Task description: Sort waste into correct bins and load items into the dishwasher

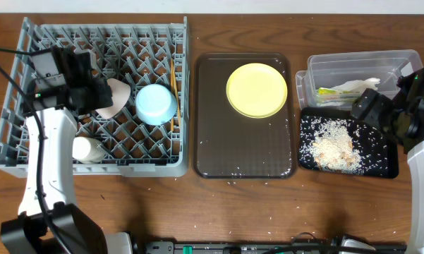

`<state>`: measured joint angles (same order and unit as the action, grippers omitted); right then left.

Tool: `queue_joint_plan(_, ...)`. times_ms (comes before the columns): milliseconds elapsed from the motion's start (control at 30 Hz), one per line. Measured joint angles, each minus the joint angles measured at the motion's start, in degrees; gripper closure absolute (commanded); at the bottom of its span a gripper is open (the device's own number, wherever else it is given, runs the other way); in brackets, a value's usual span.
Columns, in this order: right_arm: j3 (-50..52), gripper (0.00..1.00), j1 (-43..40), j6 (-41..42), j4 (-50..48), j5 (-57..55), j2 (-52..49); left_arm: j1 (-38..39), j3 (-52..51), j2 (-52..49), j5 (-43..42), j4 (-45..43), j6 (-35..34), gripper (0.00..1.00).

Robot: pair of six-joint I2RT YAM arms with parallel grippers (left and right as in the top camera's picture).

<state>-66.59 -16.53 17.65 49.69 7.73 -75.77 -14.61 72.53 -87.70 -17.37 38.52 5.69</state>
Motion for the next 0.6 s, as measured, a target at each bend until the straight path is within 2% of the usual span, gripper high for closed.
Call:
queue_joint_plan(67,0.0,0.01,0.0,0.0,0.0,0.0,0.0,1.6,0.0,0.1,1.2,1.6,0.0,0.87)
queue_joint_plan(100,0.0,0.01,0.0,0.0,0.0,0.0,0.0,2.4,0.0,0.0,1.5,2.1,0.2,0.92)
queue_joint_plan(333,0.0,0.01,0.0,0.0,0.0,0.0,0.0,6.2,0.0,-0.2,5.8,1.6,0.1,0.92)
queue_joint_plan(600,0.0,0.01,0.0,0.0,0.0,0.0,0.0,6.1,-0.2,-0.5,8.3,-14.5,0.5,0.91)
